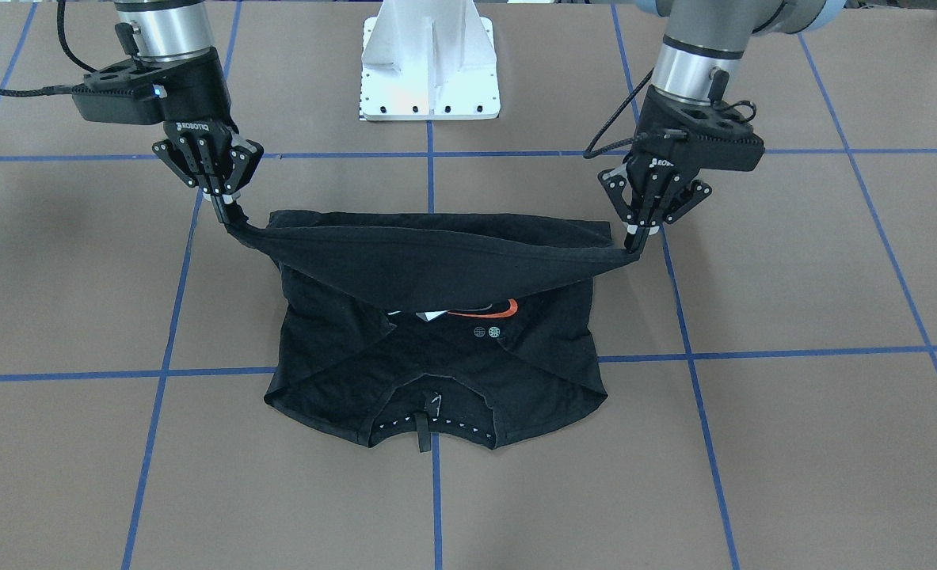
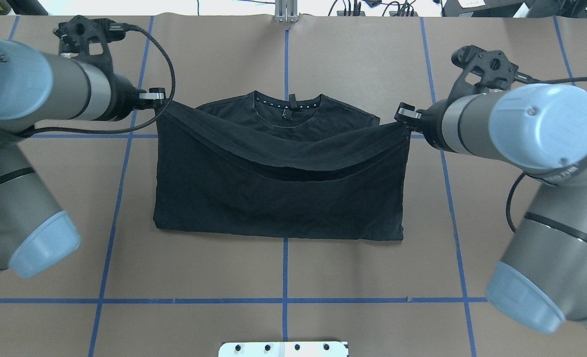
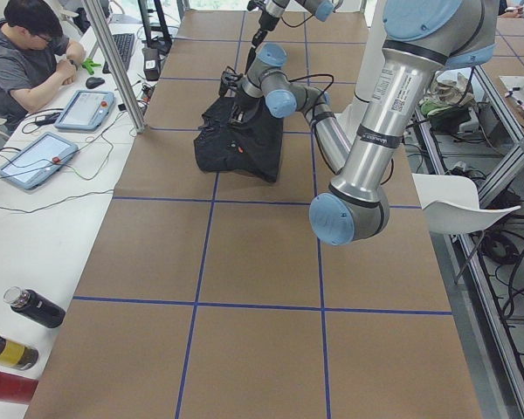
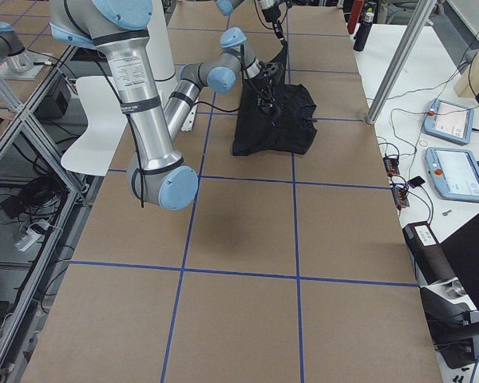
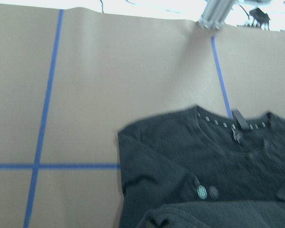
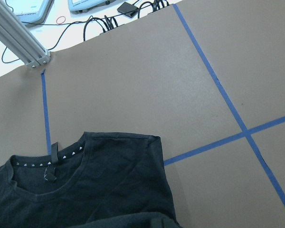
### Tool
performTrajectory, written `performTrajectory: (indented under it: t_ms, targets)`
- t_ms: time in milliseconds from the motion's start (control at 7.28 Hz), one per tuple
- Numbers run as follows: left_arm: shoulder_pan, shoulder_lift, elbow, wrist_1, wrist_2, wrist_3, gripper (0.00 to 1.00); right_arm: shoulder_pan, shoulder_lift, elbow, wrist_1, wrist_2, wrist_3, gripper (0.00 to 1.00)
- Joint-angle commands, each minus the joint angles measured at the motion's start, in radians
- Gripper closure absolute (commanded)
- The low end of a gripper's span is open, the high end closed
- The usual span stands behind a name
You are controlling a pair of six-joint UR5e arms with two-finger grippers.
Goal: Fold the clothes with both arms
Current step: 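Lay the hem down just below the collar and open both grippers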
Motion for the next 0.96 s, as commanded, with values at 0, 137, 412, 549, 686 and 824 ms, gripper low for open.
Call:
performTrajectory:
  t_ms: [0,137,412,549,686,824]
  targets:
    - [-0.008,-0.085,0.234,-0.097,0.043,0.038,1.00,0.030,0.068,-0.149,0.003,-0.002,0.002,1.00]
    - [-0.008,-0.105,0.308,-0.138,0.064,0.057,1.00,0.040,0.097,-0.204,0.005,-0.002,0.002,1.00]
    - [-0.007,-0.130,0.396,-0.158,0.069,0.101,1.00,0.055,0.154,-0.319,0.006,-0.002,-0.003,1.00]
    - [-0.005,-0.156,0.458,-0.164,0.087,0.112,1.00,0.064,0.154,-0.368,0.029,-0.002,-0.005,1.00]
    - [-0.004,-0.187,0.533,-0.189,0.108,0.127,1.00,0.067,0.154,-0.449,0.105,-0.002,-0.005,1.00]
    - [0.000,-0.199,0.590,-0.224,0.109,0.155,1.00,0.066,0.154,-0.514,0.182,-0.002,-0.005,1.00]
